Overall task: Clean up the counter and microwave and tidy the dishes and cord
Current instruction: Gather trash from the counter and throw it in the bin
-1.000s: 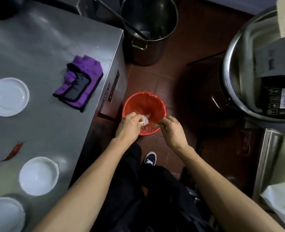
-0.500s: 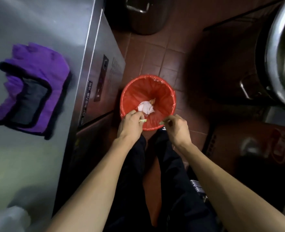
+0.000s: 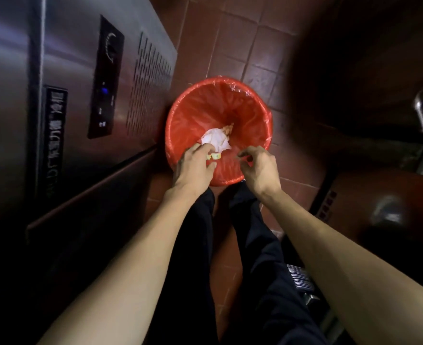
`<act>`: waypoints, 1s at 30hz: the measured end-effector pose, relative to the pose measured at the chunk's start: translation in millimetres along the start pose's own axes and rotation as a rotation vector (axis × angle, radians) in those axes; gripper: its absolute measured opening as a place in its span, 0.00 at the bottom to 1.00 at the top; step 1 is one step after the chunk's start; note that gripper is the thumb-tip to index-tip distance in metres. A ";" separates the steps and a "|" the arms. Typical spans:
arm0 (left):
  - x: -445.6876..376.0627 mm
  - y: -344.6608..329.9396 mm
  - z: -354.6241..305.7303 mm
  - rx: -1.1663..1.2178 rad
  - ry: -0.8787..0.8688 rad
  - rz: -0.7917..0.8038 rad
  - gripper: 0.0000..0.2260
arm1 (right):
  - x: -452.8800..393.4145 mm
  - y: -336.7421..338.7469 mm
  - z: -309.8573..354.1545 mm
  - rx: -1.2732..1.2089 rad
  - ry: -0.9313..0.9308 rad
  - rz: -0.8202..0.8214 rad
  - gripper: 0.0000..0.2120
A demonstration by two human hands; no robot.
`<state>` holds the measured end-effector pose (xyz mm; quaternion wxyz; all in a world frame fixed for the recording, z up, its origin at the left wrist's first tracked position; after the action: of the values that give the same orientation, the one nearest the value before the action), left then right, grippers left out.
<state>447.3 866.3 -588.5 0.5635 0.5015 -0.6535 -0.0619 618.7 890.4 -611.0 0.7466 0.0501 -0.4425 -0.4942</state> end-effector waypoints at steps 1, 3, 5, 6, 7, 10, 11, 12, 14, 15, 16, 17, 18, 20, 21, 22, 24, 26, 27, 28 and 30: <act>-2.8 -3.7 3.1 -0.020 0.025 0.034 0.13 | -3.2 -1.4 -4.4 0.018 -0.022 0.007 0.12; -6.6 -10.4 10.0 -0.050 0.065 0.074 0.15 | -8.3 -2.7 -10.4 0.052 -0.048 0.018 0.14; -7.9 -15.7 15.7 -0.060 0.082 0.087 0.15 | -12.0 -5.6 -15.3 0.058 -0.072 0.035 0.15; -7.4 -17.3 17.7 -0.064 0.082 0.090 0.16 | -12.1 -6.8 -16.2 0.063 -0.082 0.044 0.15; -6.6 -18.2 19.3 -0.068 0.080 0.092 0.16 | -11.6 -8.1 -16.8 0.067 -0.090 0.051 0.16; -3.2 -16.7 22.8 -0.073 0.080 0.097 0.16 | -7.3 -11.1 -17.6 0.062 -0.126 0.083 0.17; -1.9 -15.0 23.1 -0.078 0.075 0.099 0.15 | -5.5 -11.3 -16.4 0.065 -0.132 0.095 0.17; -0.1 -12.3 22.6 -0.087 0.067 0.099 0.15 | -3.6 -10.8 -13.8 0.072 -0.131 0.106 0.18; 4.3 -3.6 19.1 -0.113 0.040 0.095 0.16 | 0.9 -7.9 -4.8 0.096 -0.104 0.126 0.18; 7.2 2.4 15.8 -0.132 0.025 0.091 0.16 | 3.5 -5.6 1.4 0.114 -0.084 0.131 0.19; 10.2 9.3 12.7 -0.151 0.015 0.087 0.16 | 6.6 -2.3 8.9 0.132 -0.066 0.134 0.19; 13.9 17.2 9.4 -0.164 0.005 0.080 0.16 | 10.3 1.4 17.6 0.148 -0.048 0.133 0.19; 18.2 25.6 6.1 -0.170 -0.005 0.074 0.16 | 14.6 6.0 27.5 0.163 -0.034 0.132 0.19; 28.9 44.3 -0.6 -0.182 -0.031 0.062 0.17 | 25.2 17.4 51.2 0.209 0.002 0.133 0.19; 35.9 54.6 -4.1 -0.188 -0.047 0.057 0.17 | 31.7 24.2 63.7 0.241 0.023 0.137 0.19; 43.9 65.5 -8.1 -0.192 -0.063 0.050 0.18 | 39.3 32.1 77.3 0.275 0.046 0.142 0.19; 62.8 89.2 -16.9 -0.194 -0.085 0.032 0.17 | 56.6 49.6 105.1 0.338 0.107 0.157 0.19; 84.8 114.4 -26.1 -0.197 -0.100 -0.008 0.18 | 75.5 68.9 132.8 0.370 0.161 0.158 0.19; 96.3 126.6 -30.6 -0.196 -0.099 -0.032 0.19 | 84.3 78.8 144.8 0.378 0.185 0.149 0.18; 107.7 138.6 -34.6 -0.190 -0.090 -0.053 0.19 | 92.9 88.9 156.8 0.386 0.211 0.137 0.17; 129.6 158.9 -42.7 -0.170 -0.071 -0.099 0.20 | 108.3 107.7 177.9 0.384 0.266 0.111 0.15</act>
<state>406.2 870.7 -383.2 0.5770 0.4809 -0.6398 -0.1626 580.0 924.8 -382.2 0.8013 0.2313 -0.4280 -0.3482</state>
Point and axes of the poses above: each hand's wrist, its own x-axis away from the middle knuckle, its own y-axis out of the back of the hand, z = x × y, the point moved 4 cm from there along -x, towards the middle knuckle, and after that the axes turned 7 degrees about -x, right-handed, at the moved point
